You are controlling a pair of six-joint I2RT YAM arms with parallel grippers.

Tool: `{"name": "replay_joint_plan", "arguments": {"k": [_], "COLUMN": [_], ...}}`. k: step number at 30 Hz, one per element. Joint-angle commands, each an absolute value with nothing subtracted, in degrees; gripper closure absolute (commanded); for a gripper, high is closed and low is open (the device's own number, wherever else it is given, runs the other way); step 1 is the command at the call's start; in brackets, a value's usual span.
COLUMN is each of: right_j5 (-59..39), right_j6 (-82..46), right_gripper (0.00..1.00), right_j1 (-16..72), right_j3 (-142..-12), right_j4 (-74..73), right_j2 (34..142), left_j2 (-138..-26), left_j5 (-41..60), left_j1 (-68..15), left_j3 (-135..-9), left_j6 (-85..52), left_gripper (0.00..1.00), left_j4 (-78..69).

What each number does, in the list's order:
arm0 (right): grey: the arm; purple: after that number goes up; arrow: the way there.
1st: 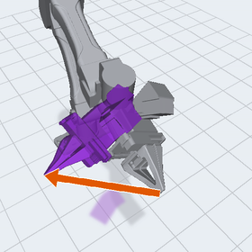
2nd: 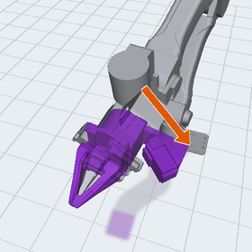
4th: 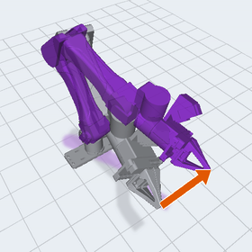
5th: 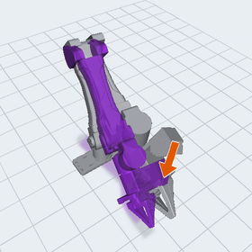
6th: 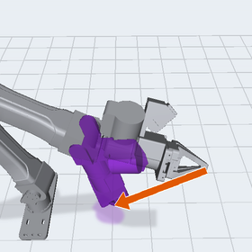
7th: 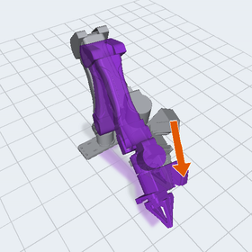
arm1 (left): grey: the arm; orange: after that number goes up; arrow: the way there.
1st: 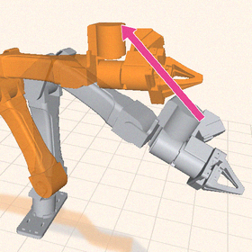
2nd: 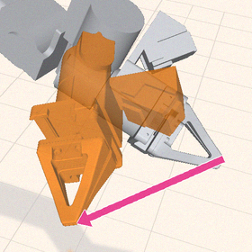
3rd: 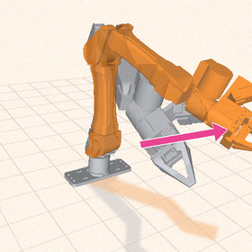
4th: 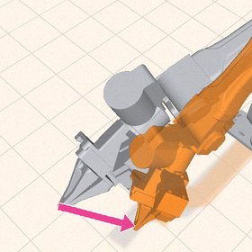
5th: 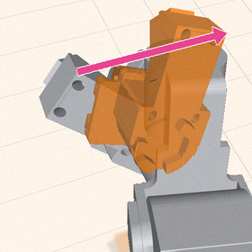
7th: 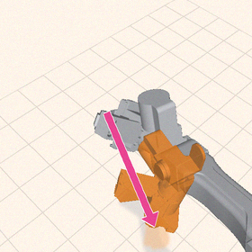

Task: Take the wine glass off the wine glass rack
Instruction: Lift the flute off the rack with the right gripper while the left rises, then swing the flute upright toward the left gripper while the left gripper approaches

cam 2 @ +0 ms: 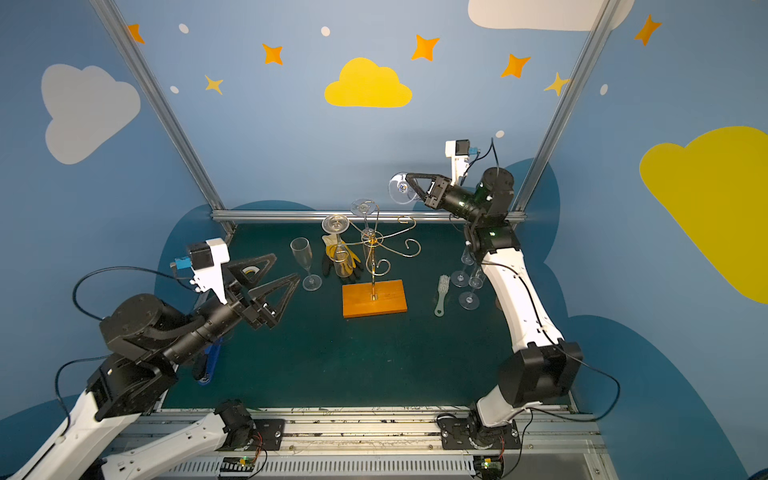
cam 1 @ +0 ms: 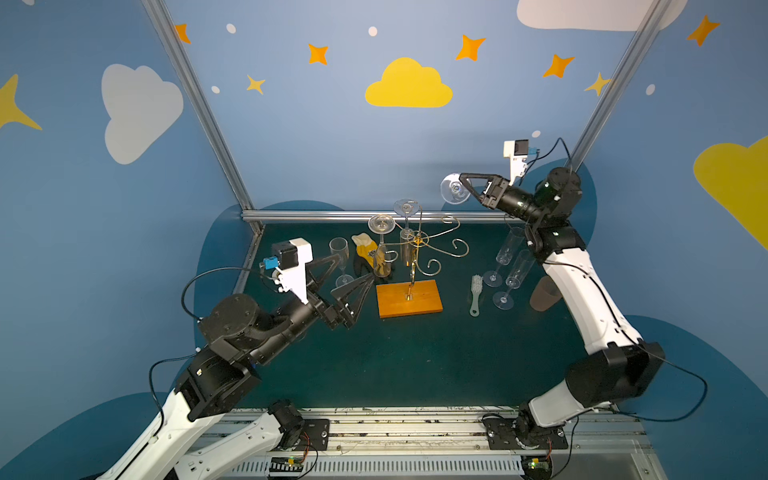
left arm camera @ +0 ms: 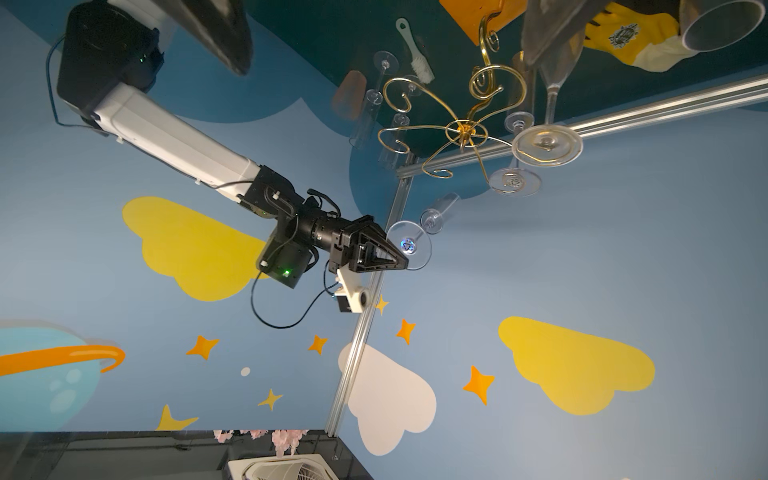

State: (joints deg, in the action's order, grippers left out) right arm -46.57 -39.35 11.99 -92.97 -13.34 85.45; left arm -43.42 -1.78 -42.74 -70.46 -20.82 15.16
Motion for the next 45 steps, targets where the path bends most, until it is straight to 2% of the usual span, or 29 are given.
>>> {"name": "replay_joint_plan", "arguments": {"k": [1, 8, 13, 20, 26, 35, 45], "right_j5": [-46.51, -49.07, -51.18, -53.96, -52.36, -50.82, -47.18], "right_j6": [-28.94, -10.05, 1.64, 15.36, 27.72, 37.60, 43.67], "right_gripper": [1.00, 1.00, 1.00, 1.00, 1.00, 1.00, 1.00], "right_j1": [12.47, 16.86, 21.23, 29.07, 36.25, 44.18, 49.06], "right_j3": [-89.17, -79.66, -74.12, -68.11, -65.85, -65.40, -66.88], "right_j4": [-22.46, -18.31, -12.64, -7.07, -1.90, 0.06, 1.23], "right_j2": [79.40, 67.08, 59.76, 54.22, 53.44, 55.69, 58.59], "left_j2": [-44.65, -50.80, -54.67, -57.90, -59.36, -61.06, -62.77], "left_j5": [7.14, 30.03, 36.74, 42.87, 47.82, 50.09, 50.44], "left_j1": [-38.23, -24.37, -21.67, -21.91, -24.18, -28.21, -31.09], "left_j3": [-72.48, -69.88, -66.67, -67.20, -66.49, -67.73, -66.75], "left_j6": [-26.79, -48.84, -60.62, -63.14, -62.52, -55.44, -54.69], "left_gripper": [0.01, 0.02, 0.04, 0.04, 0.05, 0.05, 0.12], "left_j4": [14.76, 0.50, -11.82, -12.74, -14.01, -7.72, -8.17]}}
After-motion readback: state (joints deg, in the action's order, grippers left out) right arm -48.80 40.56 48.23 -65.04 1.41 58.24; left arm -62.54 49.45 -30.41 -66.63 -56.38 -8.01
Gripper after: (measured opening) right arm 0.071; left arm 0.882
